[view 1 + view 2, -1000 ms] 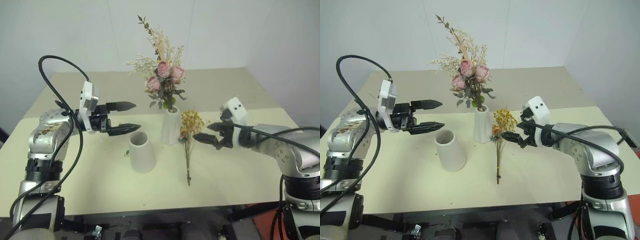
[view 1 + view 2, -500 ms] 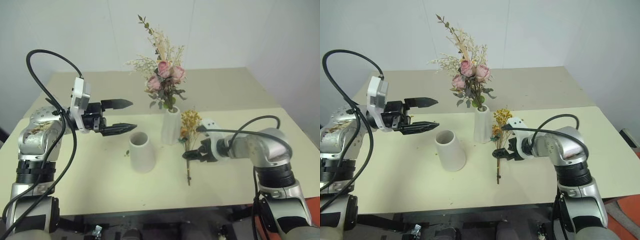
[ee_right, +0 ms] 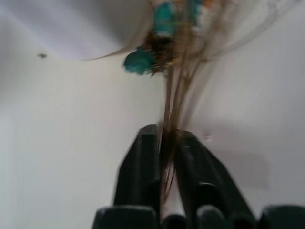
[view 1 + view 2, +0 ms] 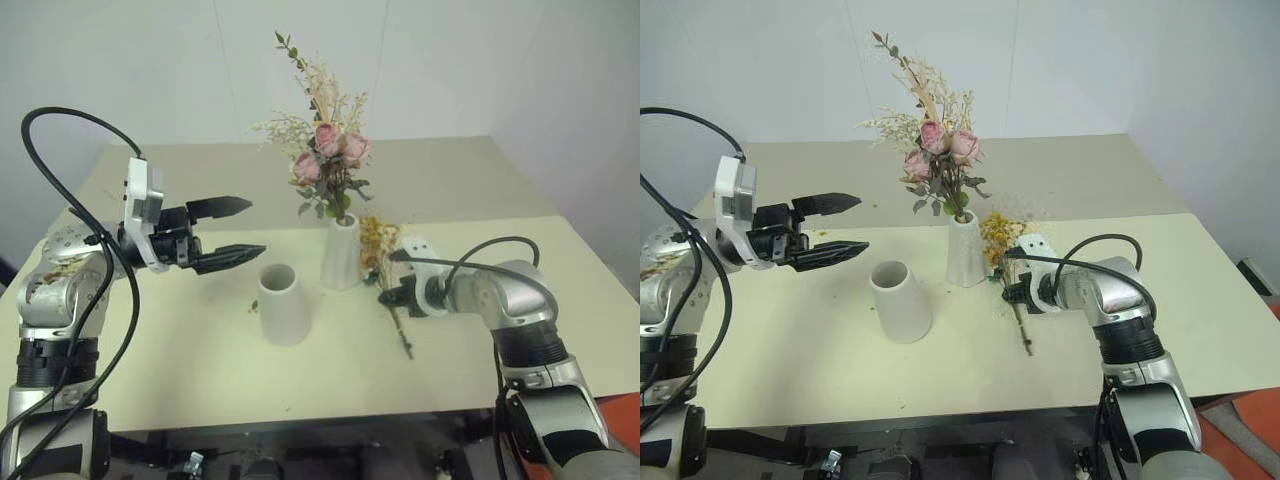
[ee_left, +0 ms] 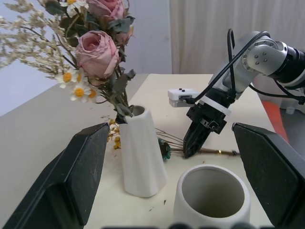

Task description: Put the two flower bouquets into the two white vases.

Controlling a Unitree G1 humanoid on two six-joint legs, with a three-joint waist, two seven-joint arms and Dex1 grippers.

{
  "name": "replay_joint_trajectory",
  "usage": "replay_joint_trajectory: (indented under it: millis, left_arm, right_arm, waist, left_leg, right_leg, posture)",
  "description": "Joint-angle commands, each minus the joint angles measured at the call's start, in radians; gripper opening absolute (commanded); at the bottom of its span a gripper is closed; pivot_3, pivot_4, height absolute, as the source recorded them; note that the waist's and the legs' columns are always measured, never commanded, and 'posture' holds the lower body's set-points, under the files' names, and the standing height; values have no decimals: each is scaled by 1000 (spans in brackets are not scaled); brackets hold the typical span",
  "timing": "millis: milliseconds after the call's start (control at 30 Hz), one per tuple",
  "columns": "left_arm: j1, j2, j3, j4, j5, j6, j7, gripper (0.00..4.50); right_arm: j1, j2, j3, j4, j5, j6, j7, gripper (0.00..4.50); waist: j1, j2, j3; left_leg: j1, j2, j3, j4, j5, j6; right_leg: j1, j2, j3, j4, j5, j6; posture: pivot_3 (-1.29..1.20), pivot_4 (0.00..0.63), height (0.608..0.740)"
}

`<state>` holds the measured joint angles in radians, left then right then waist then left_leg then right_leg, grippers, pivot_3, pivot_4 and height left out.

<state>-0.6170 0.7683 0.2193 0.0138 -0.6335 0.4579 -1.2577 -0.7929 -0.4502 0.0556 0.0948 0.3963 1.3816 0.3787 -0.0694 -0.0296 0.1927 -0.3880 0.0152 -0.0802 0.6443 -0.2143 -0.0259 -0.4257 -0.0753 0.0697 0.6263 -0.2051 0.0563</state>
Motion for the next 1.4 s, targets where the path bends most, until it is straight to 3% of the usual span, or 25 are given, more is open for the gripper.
replay_joint_trajectory:
  millis: [33,267,433,567,733,967,1400]
  left_arm:
    - [13,19,44,-45,-35,9,22,4500]
    - [88,44,105,-92,-84,48,66,4500]
    - [141,63,150,-130,-118,76,93,4500]
    - [205,103,200,-164,-157,121,95,4500]
    - [280,150,259,-202,-194,150,76,4500]
    - [370,171,292,-237,-225,122,-15,4500]
    - [374,183,276,-213,-203,90,-47,4500]
  right_arm:
    - [-4,2,-90,6,-63,-34,-95,14]
    - [8,48,-349,-22,-83,-144,-226,14]
    - [68,146,-511,-94,-62,-517,-298,14]
    - [111,177,-558,-227,113,-631,-118,14]
    - [129,177,-477,-340,211,-759,63,14]
    - [59,208,-348,-364,275,-901,211,14]
    - [15,323,-75,-247,105,-1137,264,14]
  waist:
    - [1,0,0]
    - [2,0,0]
    - [-2,0,0]
    - [-6,1,1]
    - [-4,2,1]
    - [-2,2,1]
    - [0,2,1]
  left_leg:
    - [0,0,0,0,0,0]
    - [-2,0,0,0,0,0]
    - [-1,0,0,-1,0,0]
    - [-1,0,0,-1,0,0]
    - [0,1,0,-1,0,0]
    - [0,1,0,-1,0,0]
    - [0,2,0,-1,0,0]
  right_leg:
    - [0,0,0,0,0,0]
    - [-1,0,0,-1,1,-1]
    - [-1,0,0,0,0,0]
    - [-2,0,0,0,0,0]
    - [-1,0,0,0,0,0]
    - [-1,0,0,0,-1,0]
    - [-2,1,0,1,-1,-1]
  posture:
    - [0,150,740]
    - [0,150,740]
    - [0,150,740]
    - [0,150,740]
    - [0,150,740]
    - [0,150,740]
    - [0,150,740]
